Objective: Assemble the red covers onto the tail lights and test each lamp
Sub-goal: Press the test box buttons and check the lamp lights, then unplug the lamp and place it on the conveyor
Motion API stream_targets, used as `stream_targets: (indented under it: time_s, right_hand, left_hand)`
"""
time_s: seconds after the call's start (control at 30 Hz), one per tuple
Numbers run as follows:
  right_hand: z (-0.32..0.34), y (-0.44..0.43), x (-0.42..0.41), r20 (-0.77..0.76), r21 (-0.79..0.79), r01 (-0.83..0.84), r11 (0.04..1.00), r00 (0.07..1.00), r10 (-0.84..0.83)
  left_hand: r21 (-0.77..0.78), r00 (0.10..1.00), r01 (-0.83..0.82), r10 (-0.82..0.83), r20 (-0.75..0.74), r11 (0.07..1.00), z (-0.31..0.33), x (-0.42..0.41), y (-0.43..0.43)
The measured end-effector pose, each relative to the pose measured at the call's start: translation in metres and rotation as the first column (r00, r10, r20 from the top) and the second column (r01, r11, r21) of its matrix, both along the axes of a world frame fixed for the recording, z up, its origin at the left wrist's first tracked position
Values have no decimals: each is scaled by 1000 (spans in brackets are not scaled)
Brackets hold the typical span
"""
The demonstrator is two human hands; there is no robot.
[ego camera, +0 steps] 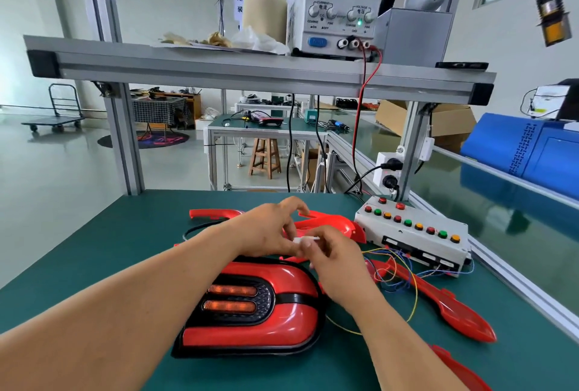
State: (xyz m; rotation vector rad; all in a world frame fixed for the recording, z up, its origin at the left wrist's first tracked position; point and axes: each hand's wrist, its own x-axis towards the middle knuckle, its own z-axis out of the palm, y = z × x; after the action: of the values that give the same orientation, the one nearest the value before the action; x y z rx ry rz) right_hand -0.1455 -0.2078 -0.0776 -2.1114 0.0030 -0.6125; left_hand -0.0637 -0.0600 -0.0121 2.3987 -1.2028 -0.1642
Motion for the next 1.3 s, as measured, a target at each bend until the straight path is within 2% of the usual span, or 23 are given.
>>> stream_targets:
  time_s: [0.07, 0.13, 0.17, 0.23, 0.3, 0.37, 0.43, 0.5, 0.63, 0.73, 0.8, 0.9, 0.97, 1.07, 1.17, 1.23, 1.3]
  right_hand:
    - [3, -6, -2, 48, 195, 15, 981, 999, -25]
    - [7, -11, -4, 91, 404, 21, 915, 994, -63]
    - [8, -13, -4, 97, 483, 29, 875, 992, -86]
    - [10, -15, -4, 52, 533, 78, 843, 991, -124]
    - [8, -13, -4, -42, 447, 127, 885, 992, -121]
    - [3, -6, -4, -149, 238, 125, 963, 985, -91]
    - [-1, 1, -3, -226, -67, 88, 994, 969, -101]
    - [-1, 7, -3, -241, -245, 73, 967, 961, -133]
    - [2, 12, -5, -206, -239, 105, 965, 966, -156]
    - [2, 20, -7, -208, -163, 107, 981, 968, -140]
    - [2, 26, -7, -232, -127, 72, 989, 968, -100]
    - [1, 33, -8, -244, -88, 7, 996, 969, -28]
    - [1, 34, -8, -215, -64, -10, 998, 977, -4]
    - [2, 37, -8, -125, -1, -22, 1000, 992, 22]
    - [4, 38, -7, -72, 137, -30, 990, 997, 40]
    - [7, 36, -5, -68, 274, -12, 962, 997, 32]
    - [11, 33, -3, -66, 456, 22, 889, 998, 10]
  left_hand:
    - [59, 998, -42, 45, -54, 997, 6, 5, 12]
    - [86, 994, -98, 103, -47, 991, 14, 15, 32]
    - [65, 992, -114, 118, -51, 991, 18, 19, 44]
    - [-45, 984, -142, 136, -113, 989, 25, 26, 68]
    - [-244, 959, -221, 165, -229, 944, 28, 29, 86]
    - [-395, 927, -325, 207, -312, 860, 27, 28, 96]
    - [-447, 905, -402, 271, -329, 799, 19, 24, 98]
    - [-500, 872, -486, 360, -332, 716, 5, 16, 96]
    - [-601, 785, -581, 571, -238, 548, -26, -3, 95]
    - [-625, 708, -658, 628, -323, 421, -49, -14, 96]
    - [-611, 648, -736, 563, -512, 292, -61, -17, 96]
    - [-511, 522, -849, 362, -772, 136, -67, -21, 95]
    - [-465, 471, -882, 231, -851, 82, -65, -22, 95]
    - [-438, 438, -899, 90, -895, 16, -57, -24, 97]
    - [-449, 449, -893, -22, -893, 15, -50, -29, 98]
    - [-478, 475, -873, -57, -878, 95, -46, -38, 99]
    - [-515, 510, -837, -75, -857, 186, -41, -50, 98]
